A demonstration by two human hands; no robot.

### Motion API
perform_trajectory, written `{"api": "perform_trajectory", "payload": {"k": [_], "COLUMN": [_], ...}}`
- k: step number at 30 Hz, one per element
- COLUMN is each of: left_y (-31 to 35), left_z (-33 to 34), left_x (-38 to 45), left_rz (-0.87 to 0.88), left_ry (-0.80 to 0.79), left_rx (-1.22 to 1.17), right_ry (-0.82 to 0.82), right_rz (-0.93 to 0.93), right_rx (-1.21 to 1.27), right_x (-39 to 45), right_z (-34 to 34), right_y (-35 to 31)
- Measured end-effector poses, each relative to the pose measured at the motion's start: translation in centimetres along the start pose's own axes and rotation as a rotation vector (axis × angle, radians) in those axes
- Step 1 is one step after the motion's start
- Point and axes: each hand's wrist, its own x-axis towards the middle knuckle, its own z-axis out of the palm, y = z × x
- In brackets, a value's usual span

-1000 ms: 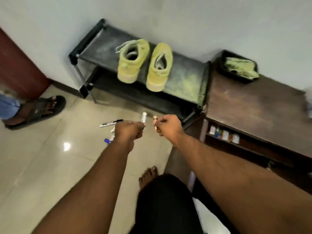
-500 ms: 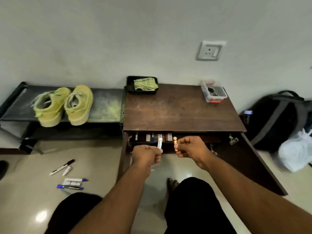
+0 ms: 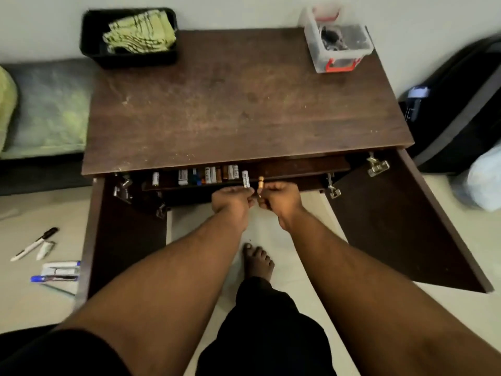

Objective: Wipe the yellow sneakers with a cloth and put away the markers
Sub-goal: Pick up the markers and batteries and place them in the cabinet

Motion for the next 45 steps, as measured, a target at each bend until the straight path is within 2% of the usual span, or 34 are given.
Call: {"api": "perform_trajectory", "payload": {"k": [3,7,16,20,28,33,36,38,40,43,45], "left_y": [-0.4,-1.4,-2.6,-2.3,-2.2,-1.4,-0.9,-0.3,0.4,1.7,2.8], "left_z": [0.9,1.5,1.8,2.2,1.9,0.3,-1.3,-2.8,-4.5,-7.8,-10.0], "left_x": [1.8,4.0,6.1,6.2,5.9,5.3,4.9,4.2,3.1,0.3,-1.7], "left_rz": [0.038,0.194,0.242,0.262,0.237,0.267,0.327,0.423,0.562,0.745,0.803], "left_ry": [0.073,0.135,0.243,0.224,0.186,0.185,0.134,0.053,-0.025,-0.11,-0.127], "left_rx": [0.007,0.107,0.107,0.049,-0.096,-0.023,0.148,0.353,0.595,0.951,1.037], "right_ry": [0.024,0.075,0.108,0.126,0.198,0.171,0.205,0.235,0.181,-0.076,-0.236], "right_rz": [-0.015,0.037,-0.005,-0.038,-0.089,-0.082,-0.069,-0.1,-0.174,-0.374,-0.527], "right_rx": [-0.011,0.028,-0.053,-0.041,-0.194,-0.189,-0.21,-0.348,-0.664,-1.124,-1.319], "right_x": [2.9,5.4,6.3,6.7,7.0,6.5,6.1,5.3,3.7,-0.3,-3.5], "right_z": [0.8,1.2,1.9,2.3,3.9,4.0,3.8,3.8,3.5,3.6,4.5], "right_y": [-0.3,-0.7,0.6,0.6,0.0,-0.3,-0.3,-0.5,-1.2,-3.1,-4.8]}}
